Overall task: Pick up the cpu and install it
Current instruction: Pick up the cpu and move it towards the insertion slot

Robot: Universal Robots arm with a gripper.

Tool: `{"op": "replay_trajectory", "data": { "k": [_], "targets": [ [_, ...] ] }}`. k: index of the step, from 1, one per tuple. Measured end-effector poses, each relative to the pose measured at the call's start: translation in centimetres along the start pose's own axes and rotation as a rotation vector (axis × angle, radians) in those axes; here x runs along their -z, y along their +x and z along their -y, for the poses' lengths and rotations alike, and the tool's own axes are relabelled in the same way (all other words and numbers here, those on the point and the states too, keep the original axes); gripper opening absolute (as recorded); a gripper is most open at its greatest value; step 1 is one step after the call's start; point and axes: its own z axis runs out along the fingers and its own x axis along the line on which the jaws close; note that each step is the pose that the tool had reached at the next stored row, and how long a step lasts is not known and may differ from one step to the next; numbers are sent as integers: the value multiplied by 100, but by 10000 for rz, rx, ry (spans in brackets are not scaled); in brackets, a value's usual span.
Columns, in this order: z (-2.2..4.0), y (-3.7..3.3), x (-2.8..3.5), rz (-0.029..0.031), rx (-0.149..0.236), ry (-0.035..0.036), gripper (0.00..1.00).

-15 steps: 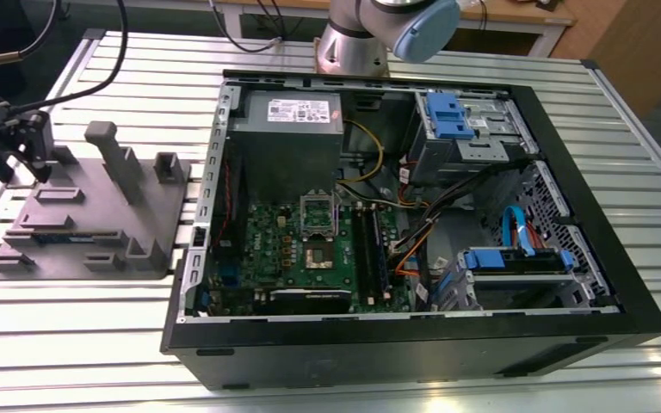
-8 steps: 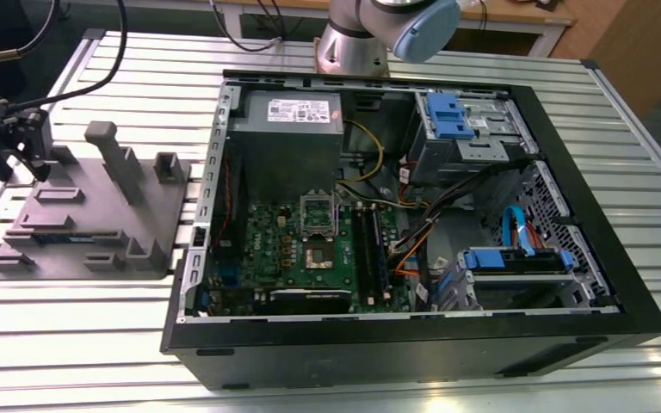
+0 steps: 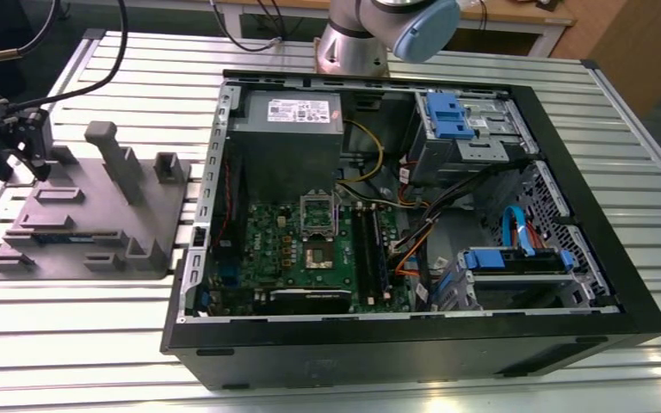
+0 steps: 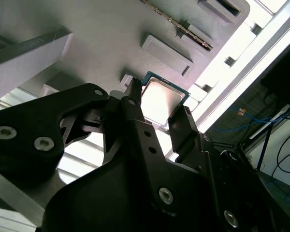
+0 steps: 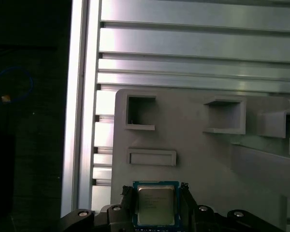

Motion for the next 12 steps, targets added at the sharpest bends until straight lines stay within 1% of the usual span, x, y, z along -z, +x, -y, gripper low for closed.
{"op": "replay_trajectory", "data": {
  "k": [8,12],
  "targets": [
    [0,-6,1,2,1,-1,47],
    [-2,-7,27,2,-2,3,47]
  ]
}}
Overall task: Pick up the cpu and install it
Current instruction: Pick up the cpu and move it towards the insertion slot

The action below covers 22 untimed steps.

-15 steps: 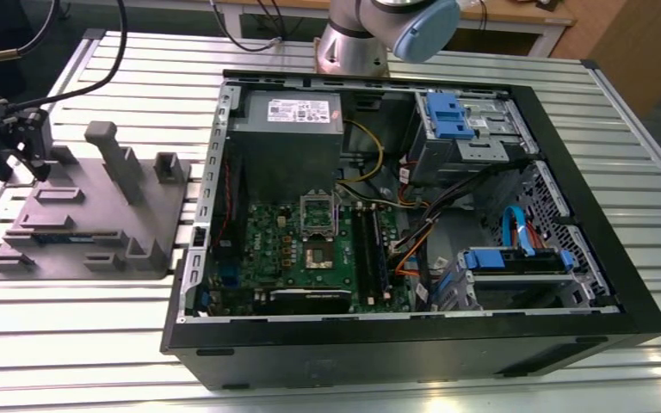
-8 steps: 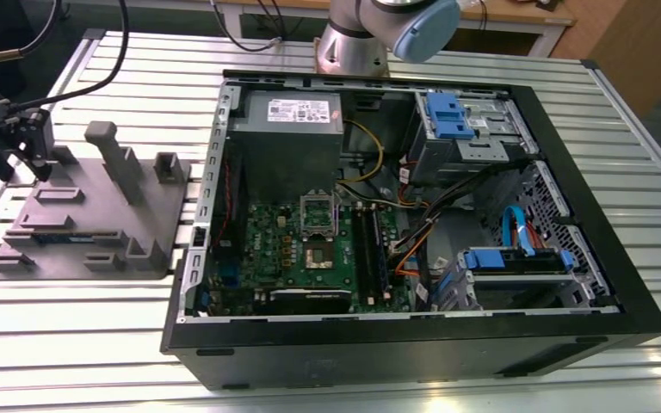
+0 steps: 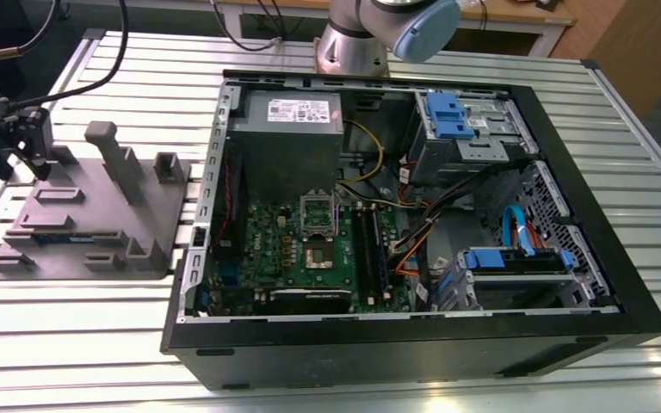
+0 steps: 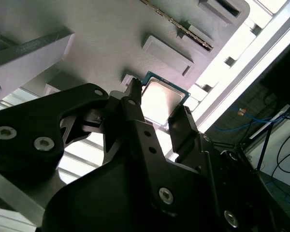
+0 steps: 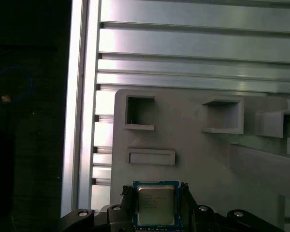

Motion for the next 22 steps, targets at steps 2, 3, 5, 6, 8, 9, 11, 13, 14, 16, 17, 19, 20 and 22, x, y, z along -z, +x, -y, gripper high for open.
{"op": "replay_trajectory", "data": {
  "k": [2,3,5,6,8,9,11,13,14,16,17,19,20,22],
  "targets": [
    [-4,0,15,0,-22,9,47],
    [-5,0,19,1,-45,17,47],
    [-5,0,19,4,-113,21,47],
    [-5,0,19,4,-123,21,47],
    [-5,0,20,2,-126,23,47],
    [-6,0,20,2,-127,22,47],
    [-6,0,21,2,-127,23,47],
    [-6,0,29,0,-127,24,47],
    [-6,0,30,3,-127,23,47],
    [-6,0,42,-1,-127,26,47],
    [-6,0,47,1,-127,25,47],
    [-7,0,60,1,-127,24,47],
    [-7,0,66,2,-127,24,47],
    [-8,0,80,2,-127,24,47]
  ]
}}
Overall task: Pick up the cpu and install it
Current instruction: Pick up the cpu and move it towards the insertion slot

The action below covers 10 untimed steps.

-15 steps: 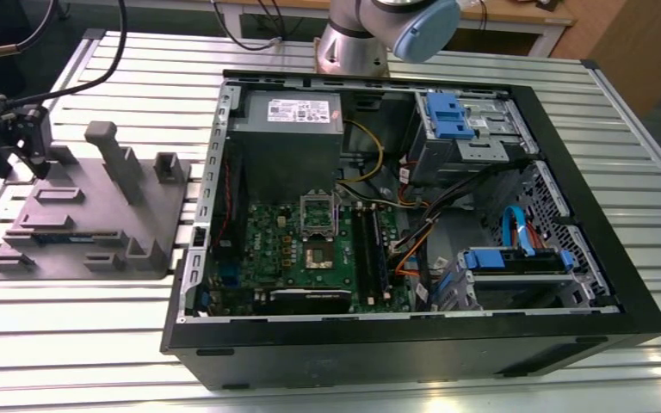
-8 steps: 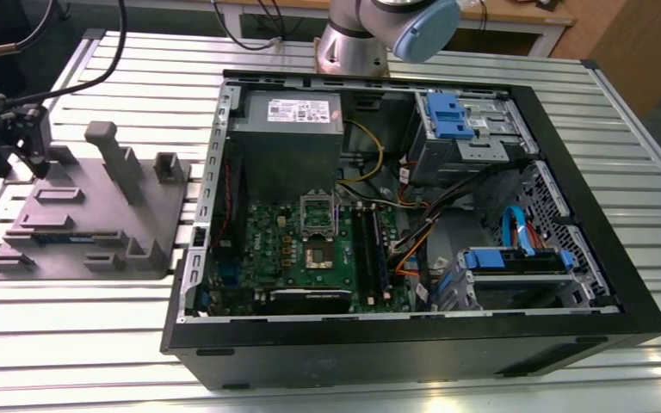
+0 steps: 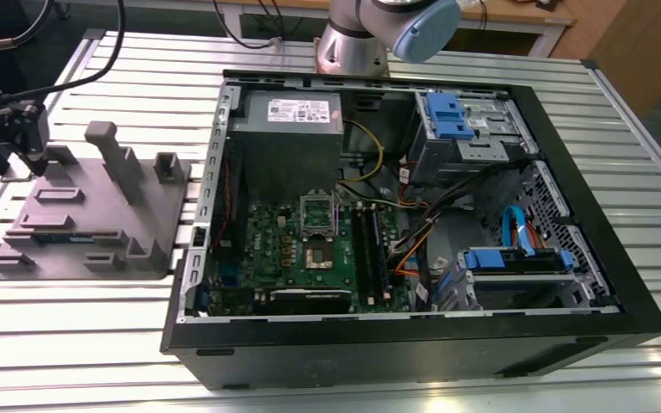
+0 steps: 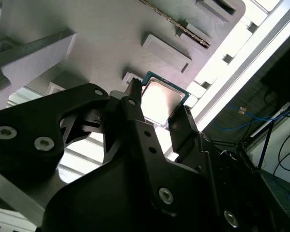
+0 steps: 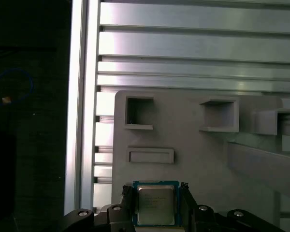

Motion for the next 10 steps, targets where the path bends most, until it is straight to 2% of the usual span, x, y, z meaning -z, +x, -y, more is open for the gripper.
{"op": "replay_trajectory", "data": {
  "k": [10],
  "targets": [
    [-2,-1,47,0,-4,0,47]
  ]
}}
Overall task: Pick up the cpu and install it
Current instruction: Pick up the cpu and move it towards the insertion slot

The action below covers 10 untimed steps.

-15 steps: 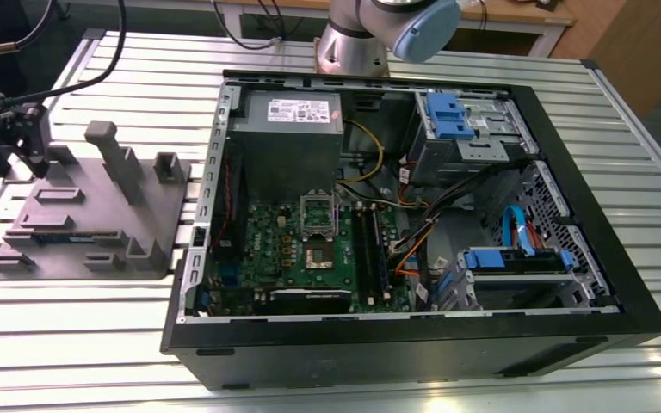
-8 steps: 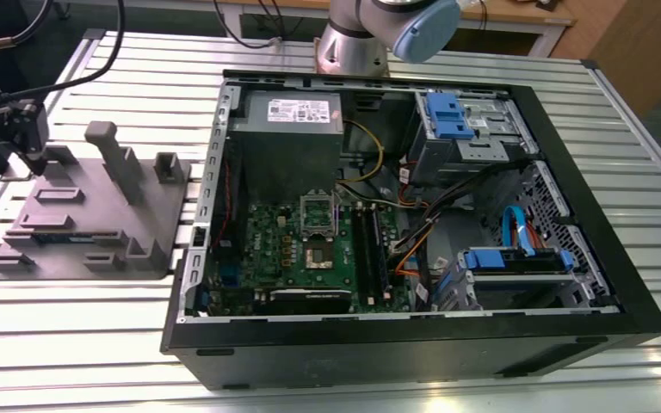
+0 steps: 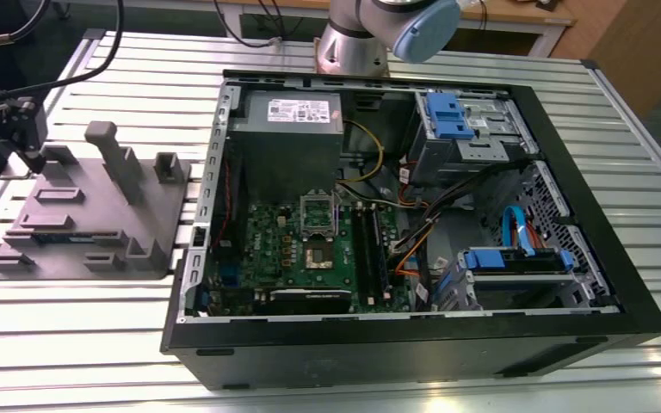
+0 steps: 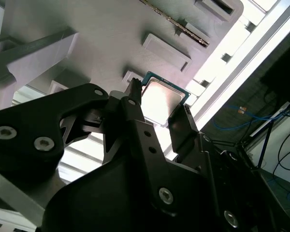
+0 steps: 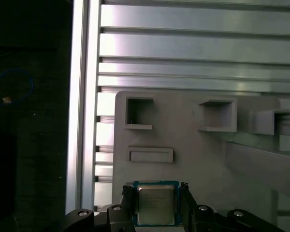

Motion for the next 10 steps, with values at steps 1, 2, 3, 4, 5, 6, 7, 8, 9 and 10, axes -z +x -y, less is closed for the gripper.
{"op": "replay_trajectory", "data": {
  "k": [1,2,3,4,5,6,7,8,9,10],
  "targets": [
    [0,0,4,0,-1,0,47],
    [0,0,7,1,-2,0,47],
    [-1,0,11,1,-3,0,47],
    [-1,0,15,1,-5,0,47],
    [-2,0,19,0,-6,0,47],
    [-2,0,24,0,-7,0,47],
    [-2,0,28,1,-8,0,47],
    [-3,0,33,0,-10,0,47],
    [-3,0,37,1,-11,0,47],
    [-3,-1,41,1,-13,0,47]
  ]
}}
